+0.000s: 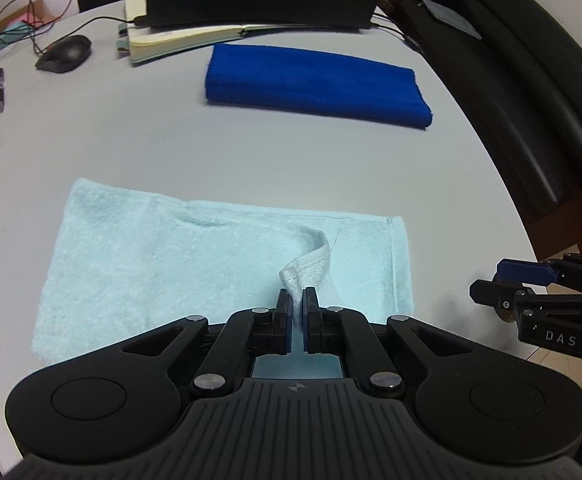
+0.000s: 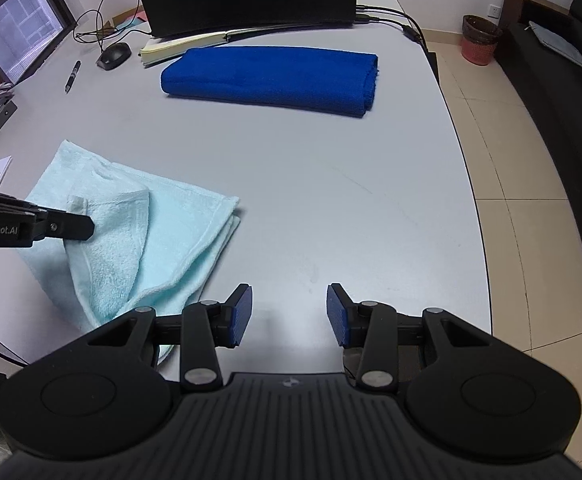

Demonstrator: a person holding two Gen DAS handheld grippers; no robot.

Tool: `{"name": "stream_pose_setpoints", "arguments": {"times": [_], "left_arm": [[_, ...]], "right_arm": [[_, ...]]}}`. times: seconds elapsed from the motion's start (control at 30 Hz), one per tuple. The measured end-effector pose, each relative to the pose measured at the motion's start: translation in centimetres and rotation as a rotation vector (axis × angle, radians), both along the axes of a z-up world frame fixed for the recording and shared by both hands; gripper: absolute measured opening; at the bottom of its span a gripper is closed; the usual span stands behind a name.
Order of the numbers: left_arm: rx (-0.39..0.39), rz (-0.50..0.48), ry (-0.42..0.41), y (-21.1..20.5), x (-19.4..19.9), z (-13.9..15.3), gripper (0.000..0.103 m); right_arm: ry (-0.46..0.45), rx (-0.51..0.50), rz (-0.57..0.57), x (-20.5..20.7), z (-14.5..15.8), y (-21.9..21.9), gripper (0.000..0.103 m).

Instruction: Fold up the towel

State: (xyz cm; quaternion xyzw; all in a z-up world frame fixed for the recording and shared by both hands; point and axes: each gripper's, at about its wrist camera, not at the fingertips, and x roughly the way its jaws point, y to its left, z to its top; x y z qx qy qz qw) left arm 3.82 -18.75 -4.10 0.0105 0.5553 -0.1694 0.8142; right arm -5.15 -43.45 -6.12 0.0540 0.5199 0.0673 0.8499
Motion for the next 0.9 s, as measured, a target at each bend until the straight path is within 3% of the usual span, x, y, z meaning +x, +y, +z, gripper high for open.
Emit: {"name": "stream_pose_setpoints", "arguments": {"times": [0.43, 0.57, 0.63, 0.9], "left_arm": [[0.05, 0.16, -0.013, 5.5, -2.4, 0.2, 0.006], [0.059, 0.228, 0.001, 7.4, -3.0, 0.1, 0.006], [0.062, 0.255, 0.012, 8.1, -3.1, -0.1, 0.006], [0.071, 0.308, 0.042, 9.5, -3.5, -0.3, 0.006]], "right_arm": [[0.021, 0.043, 0.075, 3.7, -0.7, 2.7, 0.043], [0.041, 0.061, 0.119, 4.6, -1.1, 4.0, 0.045], [0.052, 0.071, 0.141, 5.1, -1.4, 4.6, 0.051], [0.108, 0.093, 0.218, 6.2, -2.3, 6.7, 0.051]]}}
